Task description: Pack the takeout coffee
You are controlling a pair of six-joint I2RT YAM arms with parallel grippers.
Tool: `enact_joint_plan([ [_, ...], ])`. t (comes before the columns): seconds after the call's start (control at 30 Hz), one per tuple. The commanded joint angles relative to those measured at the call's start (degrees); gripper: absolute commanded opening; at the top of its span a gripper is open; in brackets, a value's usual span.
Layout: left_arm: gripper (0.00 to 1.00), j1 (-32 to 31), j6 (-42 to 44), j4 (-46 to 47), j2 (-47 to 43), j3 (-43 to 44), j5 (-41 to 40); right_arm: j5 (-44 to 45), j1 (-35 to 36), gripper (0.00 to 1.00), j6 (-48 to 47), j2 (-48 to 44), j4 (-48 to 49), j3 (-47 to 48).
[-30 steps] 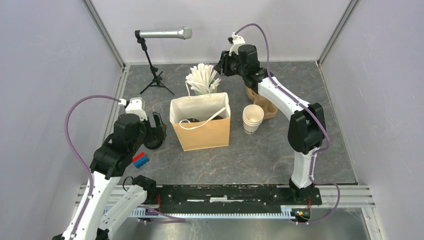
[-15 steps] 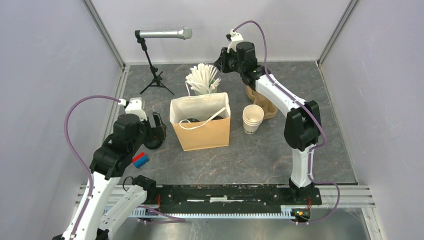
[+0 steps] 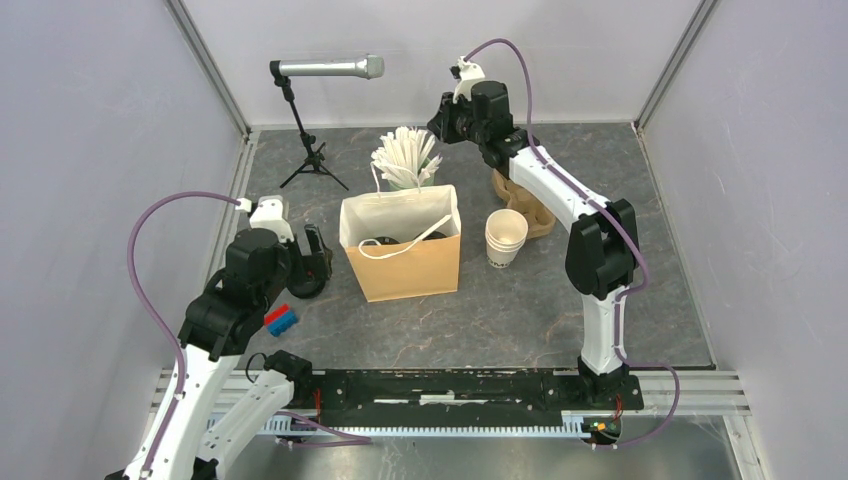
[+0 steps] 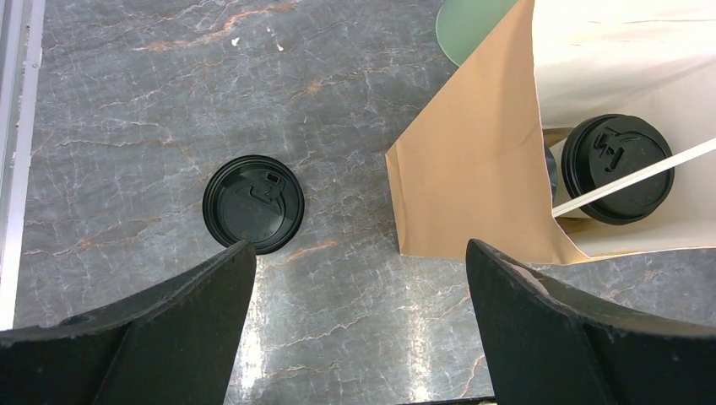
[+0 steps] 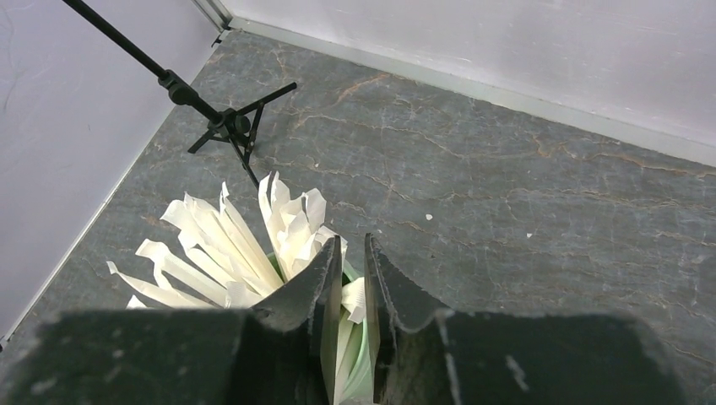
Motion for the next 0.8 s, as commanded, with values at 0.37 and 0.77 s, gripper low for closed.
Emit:
enact_joint_plan([
  [0.37,1.0,0.28,-0.64,-0.39,-0.83,1.02,-0.01,1.63,0.13,0.33,-1.91,0.27,-0.44,1.21],
  [0.77,1.0,0.3,-0.55,-0.39,-0.57,1.07,-0.17,2.41,0.13,0.38,-1.85,0.47,-0.54,0.11],
])
